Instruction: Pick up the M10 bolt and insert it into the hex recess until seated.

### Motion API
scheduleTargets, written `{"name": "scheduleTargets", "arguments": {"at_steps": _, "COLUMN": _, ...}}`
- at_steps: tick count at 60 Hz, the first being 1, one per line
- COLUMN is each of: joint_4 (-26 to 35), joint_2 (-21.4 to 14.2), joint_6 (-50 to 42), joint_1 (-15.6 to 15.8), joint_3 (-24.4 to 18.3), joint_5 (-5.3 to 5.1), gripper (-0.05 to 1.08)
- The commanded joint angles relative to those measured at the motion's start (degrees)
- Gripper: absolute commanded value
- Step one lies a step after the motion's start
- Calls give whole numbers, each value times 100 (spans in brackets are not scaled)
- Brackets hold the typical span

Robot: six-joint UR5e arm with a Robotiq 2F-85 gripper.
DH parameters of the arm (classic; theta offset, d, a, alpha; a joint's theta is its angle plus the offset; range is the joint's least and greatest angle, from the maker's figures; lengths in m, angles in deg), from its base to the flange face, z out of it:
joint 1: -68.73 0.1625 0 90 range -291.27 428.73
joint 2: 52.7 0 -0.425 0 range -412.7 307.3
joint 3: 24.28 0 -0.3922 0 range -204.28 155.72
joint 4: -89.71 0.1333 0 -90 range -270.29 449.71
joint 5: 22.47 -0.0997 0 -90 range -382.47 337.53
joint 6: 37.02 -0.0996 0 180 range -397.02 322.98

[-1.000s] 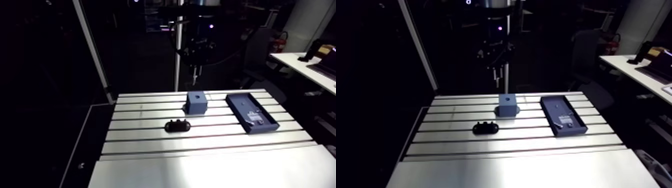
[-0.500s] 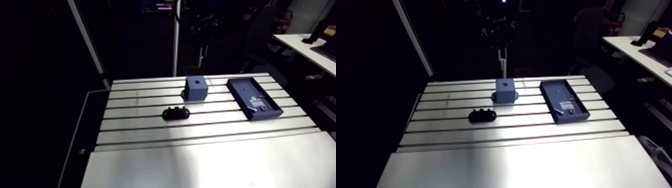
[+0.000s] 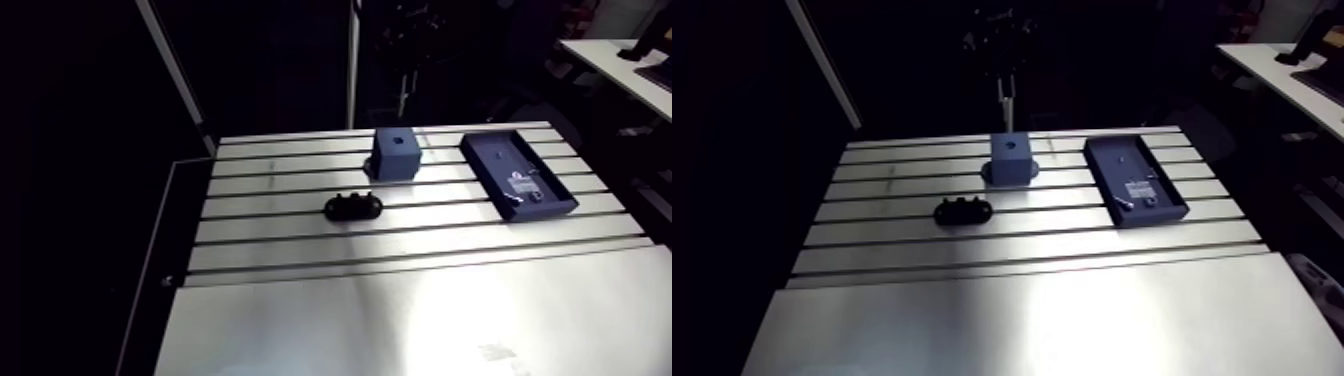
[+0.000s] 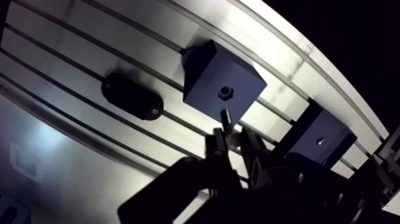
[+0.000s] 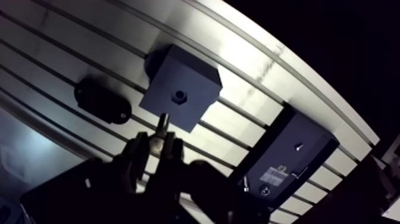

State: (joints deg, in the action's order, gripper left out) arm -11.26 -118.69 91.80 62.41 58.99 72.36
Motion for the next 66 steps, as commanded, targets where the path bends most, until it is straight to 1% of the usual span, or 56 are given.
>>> {"name": "scheduleTargets", "arguments": {"at_steps": 1, "joint_4": -14, "joint_2": 90, "joint_6": 68, "joint_1": -1, "joint_3": -17, "joint_5": 5, "gripper": 85}}
{"name": "scheduleTargets", "arguments": {"at_steps": 20, "joint_4": -94, "joint_2": 125, "joint_6": 367, "joint_1": -1, "joint_3": 36, "joint_5": -3, "gripper": 85}}
{"name": "scheduleTargets", "arguments": {"at_steps": 31, "joint_4": -103, "joint_2": 228, "joint_6": 479, "joint_1": -18, "joint_3": 9, "joint_5": -4, "gripper": 85}}
{"name": "scheduleTargets", "arguments": {"at_steps": 55, "joint_4": -103, "joint_2": 328, "joint_6": 458, "joint_1": -27, "joint_3": -17, "joint_5": 5, "gripper": 85}}
{"name": "scheduleTargets", "arguments": {"at_steps": 66, "joint_4": -278, "joint_2": 364, "joint_6": 474, "joint_1": -36, "joint_3": 27, "joint_5": 21, "gripper": 85}}
